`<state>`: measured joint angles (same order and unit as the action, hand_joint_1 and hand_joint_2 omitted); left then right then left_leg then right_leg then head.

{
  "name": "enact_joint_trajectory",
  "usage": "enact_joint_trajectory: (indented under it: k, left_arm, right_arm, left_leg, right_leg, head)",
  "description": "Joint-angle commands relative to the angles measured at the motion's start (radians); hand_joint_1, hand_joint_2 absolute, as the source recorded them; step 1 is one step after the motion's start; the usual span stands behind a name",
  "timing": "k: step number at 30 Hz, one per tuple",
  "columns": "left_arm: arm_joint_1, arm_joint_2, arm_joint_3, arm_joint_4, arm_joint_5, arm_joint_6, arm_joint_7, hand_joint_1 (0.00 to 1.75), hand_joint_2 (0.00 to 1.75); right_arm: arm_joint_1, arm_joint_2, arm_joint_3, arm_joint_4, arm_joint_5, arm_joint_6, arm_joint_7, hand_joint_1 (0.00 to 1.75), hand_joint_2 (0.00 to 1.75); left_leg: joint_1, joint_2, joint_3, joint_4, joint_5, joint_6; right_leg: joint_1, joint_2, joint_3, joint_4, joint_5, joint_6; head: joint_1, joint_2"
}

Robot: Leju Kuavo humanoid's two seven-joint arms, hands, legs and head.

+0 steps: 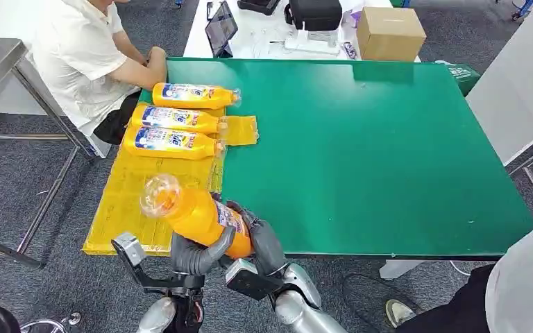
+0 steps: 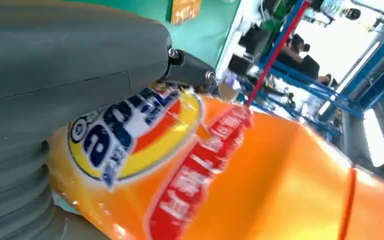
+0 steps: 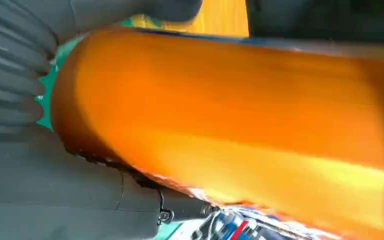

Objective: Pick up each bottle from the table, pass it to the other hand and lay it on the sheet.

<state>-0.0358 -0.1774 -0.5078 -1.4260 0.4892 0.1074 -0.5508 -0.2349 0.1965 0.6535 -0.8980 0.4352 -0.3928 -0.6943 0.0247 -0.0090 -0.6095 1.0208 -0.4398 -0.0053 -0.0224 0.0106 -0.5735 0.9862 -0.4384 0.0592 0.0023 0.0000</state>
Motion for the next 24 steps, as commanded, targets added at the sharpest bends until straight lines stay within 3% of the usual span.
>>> enact_joint_trajectory:
  k: [1,8,11,13,14,15,16,19,21,22,24]
  left_arm:
    - [-0.027,0.022,0.007,-0.027,0.143,-0.224,0.043,1.75,1.75]
    - [-0.026,0.014,0.049,-0.046,0.143,-0.233,0.053,1.75,1.75]
    - [-0.019,0.0,0.101,-0.039,0.018,-0.042,0.052,1.75,1.75]
    - [-0.026,-0.004,0.154,-0.009,-0.106,0.128,0.018,1.75,1.75]
    - [-0.026,-0.004,0.154,-0.009,-0.106,0.128,0.018,1.75,1.75]
    - [-0.034,0.008,0.171,-0.007,-0.179,0.189,-0.016,1.75,1.75]
    - [-0.051,0.014,0.177,-0.002,-0.373,0.355,-0.106,1.75,1.75]
    - [-0.077,0.041,0.218,0.022,-0.616,0.559,-0.141,1.75,1.75]
    - [-0.074,0.063,0.239,0.033,-0.652,0.579,-0.136,1.75,1.75]
    - [-0.074,0.035,0.314,0.053,-0.794,0.591,-0.12,1.75,1.75]
    - [-0.067,0.041,0.336,0.048,-0.848,0.591,-0.104,1.75,1.75]
  right_arm:
    - [0.023,-0.035,0.103,0.015,-0.062,0.105,-0.004,0.0,0.0]
    - [0.043,-0.072,0.143,-0.113,-0.149,0.09,-0.004,0.0,0.0]
    - [0.1,-0.078,0.088,-0.276,-0.234,0.064,-0.004,0.0,0.0]
    - [0.158,-0.08,0.028,-0.443,-0.254,-0.097,-0.004,0.0,0.0]
    - [0.158,-0.08,0.028,-0.443,-0.254,-0.097,-0.004,0.0,0.0]
    - [0.178,-0.084,0.01,-0.583,-0.268,-0.218,-0.004,0.0,0.0]
    - [0.19,-0.1,0.001,-0.711,-0.319,-0.305,-0.004,0.0,0.0]
    - [0.2,-0.091,-0.053,-0.757,-0.28,-0.305,-0.004,0.0,0.0]
    - [0.201,-0.106,-0.059,-0.738,-0.282,-0.294,-0.004,0.0,0.0]
    - [0.202,-0.097,-0.085,-0.723,-0.297,-0.272,-0.004,0.0,0.0]
    - [0.201,-0.078,-0.099,-0.689,-0.27,-0.255,-0.004,0.0,0.0]
  left_leg:
    - [0.0,-0.001,0.002,0.0,-0.001,0.001]
    - [0.001,-0.001,0.002,0.001,-0.001,0.002]
    - [0.0,-0.002,0.001,0.001,-0.001,0.002]
    - [0.0,-0.001,0.001,0.0,-0.001,0.002]
    - [0.0,-0.001,0.0,0.0,0.0,0.001]
    - [0.0,-0.002,0.001,0.0,0.0,0.002]
    - [0.0,-0.002,0.002,0.0,-0.001,0.002]
    - [0.0,-0.002,-0.002,0.002,0.0,0.002]
    - [0.0,-0.003,0.001,0.0,0.0,0.003]
    - [0.0,-0.002,0.002,-0.001,0.0,0.002]
    - [0.0,0.0,0.002,-0.001,0.0,0.001]
  right_leg:
    - [0.001,-0.002,0.003,-0.001,-0.001,-0.002]
    - [0.001,-0.003,0.003,0.0,-0.001,-0.003]
    - [0.001,-0.004,0.002,0.0,-0.001,-0.002]
    - [0.001,-0.003,0.002,0.0,-0.001,-0.002]
    - [0.0,-0.002,0.001,0.0,-0.001,-0.002]
    - [0.001,-0.003,0.002,0.0,-0.001,-0.002]
    - [0.001,-0.003,0.004,0.0,-0.002,-0.003]
    - [0.0,-0.003,-0.001,0.002,-0.001,-0.002]
    - [0.001,-0.005,0.003,0.0,-0.001,-0.004]
    - [0.0,-0.004,0.004,-0.001,-0.001,-0.003]
    - [0.0,-0.001,0.002,-0.001,0.0,-0.002]
  head:
    - [0.0,0.0]
    - [0.0,0.0]
    - [0.001,0.0]
    - [0.0,0.0]
    - [0.0,0.0]
    - [0.0,0.0]
    - [0.0,0.0]
    - [0.0,0.0]
    - [0.001,0.0]
    - [0.0,0.0]
    - [0.0,0.0]
